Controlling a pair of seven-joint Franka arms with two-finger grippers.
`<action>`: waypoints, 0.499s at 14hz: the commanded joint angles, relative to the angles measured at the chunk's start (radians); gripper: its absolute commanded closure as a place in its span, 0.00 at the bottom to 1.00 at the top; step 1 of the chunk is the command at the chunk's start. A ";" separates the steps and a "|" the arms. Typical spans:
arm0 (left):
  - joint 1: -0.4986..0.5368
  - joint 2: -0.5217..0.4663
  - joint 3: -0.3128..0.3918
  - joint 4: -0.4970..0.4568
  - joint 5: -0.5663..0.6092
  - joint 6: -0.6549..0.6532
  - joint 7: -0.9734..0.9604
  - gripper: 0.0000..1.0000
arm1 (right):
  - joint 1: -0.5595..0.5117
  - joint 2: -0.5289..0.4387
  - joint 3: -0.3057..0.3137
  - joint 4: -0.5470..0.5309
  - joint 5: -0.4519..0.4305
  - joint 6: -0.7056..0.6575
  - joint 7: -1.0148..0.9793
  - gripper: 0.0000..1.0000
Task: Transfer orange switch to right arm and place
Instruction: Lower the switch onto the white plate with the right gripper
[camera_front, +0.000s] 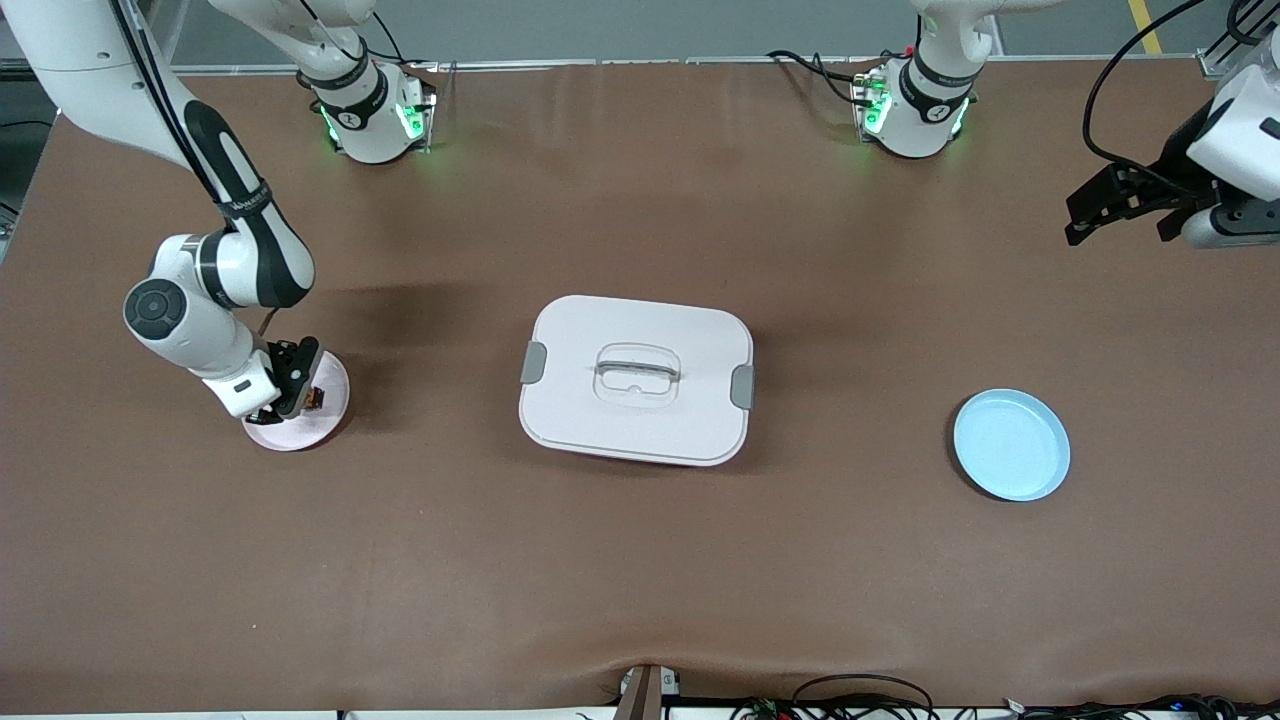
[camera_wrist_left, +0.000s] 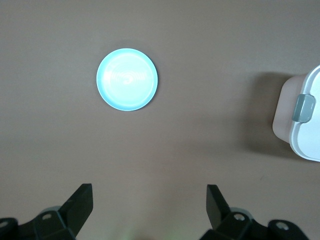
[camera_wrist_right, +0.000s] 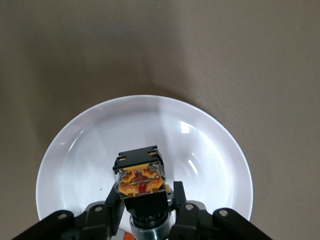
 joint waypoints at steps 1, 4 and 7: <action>0.005 0.005 0.002 0.012 -0.004 0.001 -0.010 0.00 | -0.022 0.005 0.013 0.000 -0.021 0.008 -0.009 0.78; 0.005 0.003 0.000 0.010 -0.004 0.000 -0.005 0.00 | -0.022 0.005 0.013 -0.001 -0.021 0.015 -0.009 0.74; 0.005 0.003 0.000 0.012 -0.004 -0.006 -0.010 0.00 | -0.022 0.007 0.013 -0.001 -0.021 0.018 -0.009 0.60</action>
